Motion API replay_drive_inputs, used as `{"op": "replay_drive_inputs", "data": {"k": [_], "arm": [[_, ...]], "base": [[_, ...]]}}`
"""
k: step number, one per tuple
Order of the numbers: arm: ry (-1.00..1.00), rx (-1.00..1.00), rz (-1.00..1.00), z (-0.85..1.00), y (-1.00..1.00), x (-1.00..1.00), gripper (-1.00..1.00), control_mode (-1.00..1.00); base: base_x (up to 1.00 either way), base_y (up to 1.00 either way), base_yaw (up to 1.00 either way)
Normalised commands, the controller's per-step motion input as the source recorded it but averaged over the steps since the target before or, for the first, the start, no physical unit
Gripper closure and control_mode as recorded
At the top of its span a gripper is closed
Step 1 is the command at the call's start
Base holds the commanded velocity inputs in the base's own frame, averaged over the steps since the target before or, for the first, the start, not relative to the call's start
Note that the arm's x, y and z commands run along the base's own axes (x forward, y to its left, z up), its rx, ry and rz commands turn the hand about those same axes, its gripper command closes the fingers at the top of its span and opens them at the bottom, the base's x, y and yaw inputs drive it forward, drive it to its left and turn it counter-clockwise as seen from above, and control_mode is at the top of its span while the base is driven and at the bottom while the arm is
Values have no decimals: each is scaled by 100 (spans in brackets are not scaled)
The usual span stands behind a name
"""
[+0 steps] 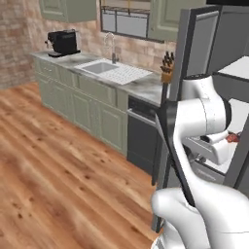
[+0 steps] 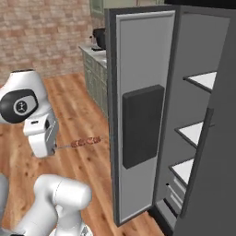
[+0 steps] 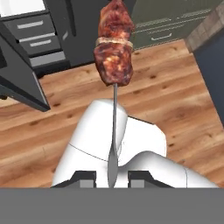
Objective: Store the kebab skewer in the freezer for long-term storage. Close the freezer door after placing the cooked food.
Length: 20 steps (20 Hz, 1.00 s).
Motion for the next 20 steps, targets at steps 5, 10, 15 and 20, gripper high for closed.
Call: {"op": "replay_drive_inputs", "data": {"k": [5, 10, 15, 20], "arm": [[0, 0, 0, 0, 0, 0, 100, 100], [0, 0, 0, 0, 0, 0, 100, 100], [0, 0, 0, 0, 0, 0, 100, 100], [0, 0, 0, 0, 0, 0, 100, 100]], "base": [[3, -62, 5], [0, -27, -5], [0, -24, -6], [0, -21, -22]]}}
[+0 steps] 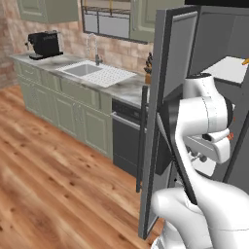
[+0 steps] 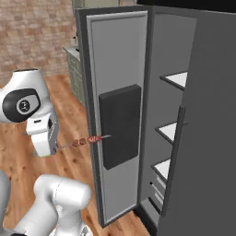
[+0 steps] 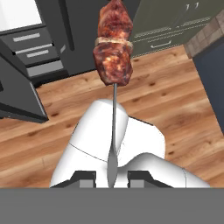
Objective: Store the kebab skewer in the freezer for long-term storage. Close the freezer door after placing the cooked food.
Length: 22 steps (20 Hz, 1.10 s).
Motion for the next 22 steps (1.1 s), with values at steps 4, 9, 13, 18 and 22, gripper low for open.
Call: {"op": "replay_drive_inputs", "data": {"k": [4, 9, 13, 18, 22], "arm": [[0, 0, 0, 0, 0, 0, 100, 100], [0, 0, 0, 0, 0, 0, 100, 100], [0, 0, 0, 0, 0, 0, 100, 100], [0, 0, 0, 0, 0, 0, 100, 100], [0, 0, 0, 0, 0, 0, 100, 100]], "base": [[0, -12, -28], [1, -10, -26], [24, -19, -17], [43, -23, -4], [54, -37, 0]]}}
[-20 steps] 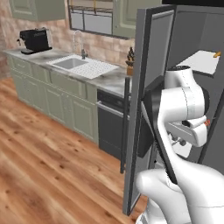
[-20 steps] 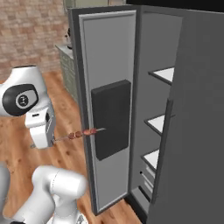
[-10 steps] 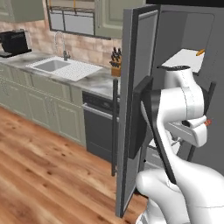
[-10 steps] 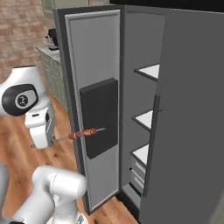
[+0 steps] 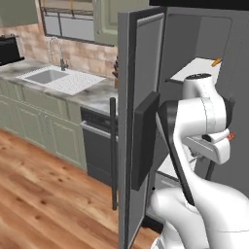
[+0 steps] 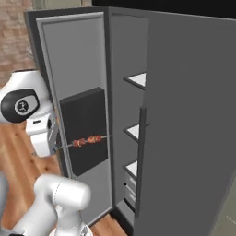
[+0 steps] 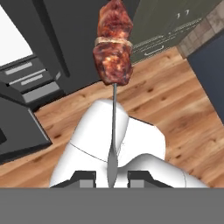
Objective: Store the kebab skewer in the freezer for long-term storage. Close the freezer door after placing the cooked food.
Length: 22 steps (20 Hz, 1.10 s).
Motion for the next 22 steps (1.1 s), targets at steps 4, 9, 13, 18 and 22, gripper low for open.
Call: {"op": "replay_drive_inputs", "data": {"k": [4, 9, 13, 18, 22], "arm": [[0, 0, 0, 0, 0, 0, 100, 100], [0, 0, 0, 0, 0, 0, 100, 100], [0, 0, 0, 0, 0, 0, 100, 100], [0, 0, 0, 0, 0, 0, 100, 100], [0, 0, 0, 0, 0, 0, 100, 100]], "base": [[37, -21, 0], [42, -13, 0], [42, -1, 0], [30, 0, 0], [27, 0, 0]]}}
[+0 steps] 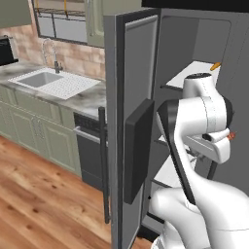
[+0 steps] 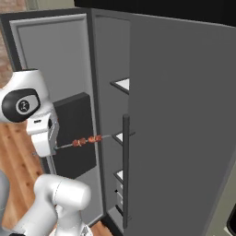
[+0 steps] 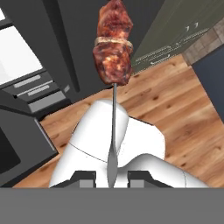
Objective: Store the kebab skewer in the freezer for long-term storage. Close the freezer door after placing the cooked food.
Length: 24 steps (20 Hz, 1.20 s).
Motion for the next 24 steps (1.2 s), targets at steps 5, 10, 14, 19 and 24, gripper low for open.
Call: {"op": "replay_drive_inputs", "data": {"k": [5, 10, 14, 19, 24], "arm": [[0, 0, 0, 0, 0, 0, 100, 100], [0, 0, 0, 0, 0, 0, 100, 100], [-6, 0, 3, 0, 0, 12, 100, -100], [-11, -1, 11, 4, 0, 17, 100, -100], [-7, -4, 11, 10, 0, 10, 100, -100]], "base": [[27, 0, 0], [20, 0, 0], [3, 0, 0], [0, 0, 0], [0, 0, 0]]}}
